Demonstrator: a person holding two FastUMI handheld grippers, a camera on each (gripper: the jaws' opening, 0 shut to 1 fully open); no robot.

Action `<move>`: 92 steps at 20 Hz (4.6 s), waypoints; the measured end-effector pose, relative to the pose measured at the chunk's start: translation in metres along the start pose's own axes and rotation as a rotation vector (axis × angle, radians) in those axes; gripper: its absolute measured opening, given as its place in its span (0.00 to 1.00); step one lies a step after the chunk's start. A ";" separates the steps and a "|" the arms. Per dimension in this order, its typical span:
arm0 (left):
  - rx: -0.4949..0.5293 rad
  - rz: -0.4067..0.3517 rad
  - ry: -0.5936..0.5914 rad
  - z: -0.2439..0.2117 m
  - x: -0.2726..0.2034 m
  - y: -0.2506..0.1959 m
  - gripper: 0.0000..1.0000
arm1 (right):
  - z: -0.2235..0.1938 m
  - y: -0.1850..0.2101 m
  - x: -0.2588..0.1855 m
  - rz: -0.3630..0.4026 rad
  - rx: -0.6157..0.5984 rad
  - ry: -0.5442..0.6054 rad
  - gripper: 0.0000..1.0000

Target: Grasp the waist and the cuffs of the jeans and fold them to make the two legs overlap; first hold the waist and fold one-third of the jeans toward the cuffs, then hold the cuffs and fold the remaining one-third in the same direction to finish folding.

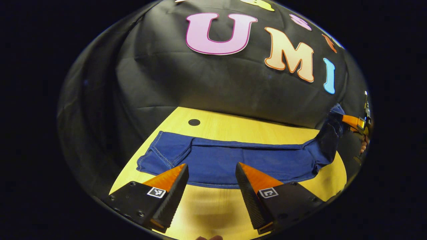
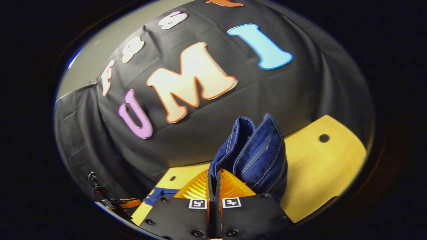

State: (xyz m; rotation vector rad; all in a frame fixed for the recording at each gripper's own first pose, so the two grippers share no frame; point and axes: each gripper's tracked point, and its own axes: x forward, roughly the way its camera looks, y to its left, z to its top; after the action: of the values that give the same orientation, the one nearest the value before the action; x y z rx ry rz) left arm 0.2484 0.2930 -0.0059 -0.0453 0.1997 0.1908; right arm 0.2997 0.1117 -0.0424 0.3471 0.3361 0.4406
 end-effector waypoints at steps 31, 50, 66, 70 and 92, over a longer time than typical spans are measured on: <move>-0.104 0.077 0.080 -0.067 -0.009 0.087 0.86 | -0.268 0.060 0.121 -0.180 -0.315 0.454 0.03; -0.164 0.043 0.158 -0.106 0.037 0.098 0.87 | -0.163 0.085 0.059 -0.219 -0.112 0.232 0.94; -0.141 0.094 0.087 -0.116 0.046 0.089 0.45 | -0.119 0.028 -0.002 -0.399 -0.042 0.116 0.98; -0.196 0.084 0.100 -0.117 0.047 0.086 0.06 | -0.113 0.025 -0.015 -0.418 -0.039 0.098 0.98; -0.037 -0.094 -0.067 0.070 0.061 -0.151 0.00 | -0.050 -0.080 -0.079 -0.346 0.020 0.117 0.93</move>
State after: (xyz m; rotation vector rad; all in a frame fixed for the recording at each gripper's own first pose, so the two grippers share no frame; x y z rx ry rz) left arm 0.3499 0.1609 0.0540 -0.0852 0.1271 0.1020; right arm 0.2416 0.0199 -0.0999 0.2761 0.5047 0.1175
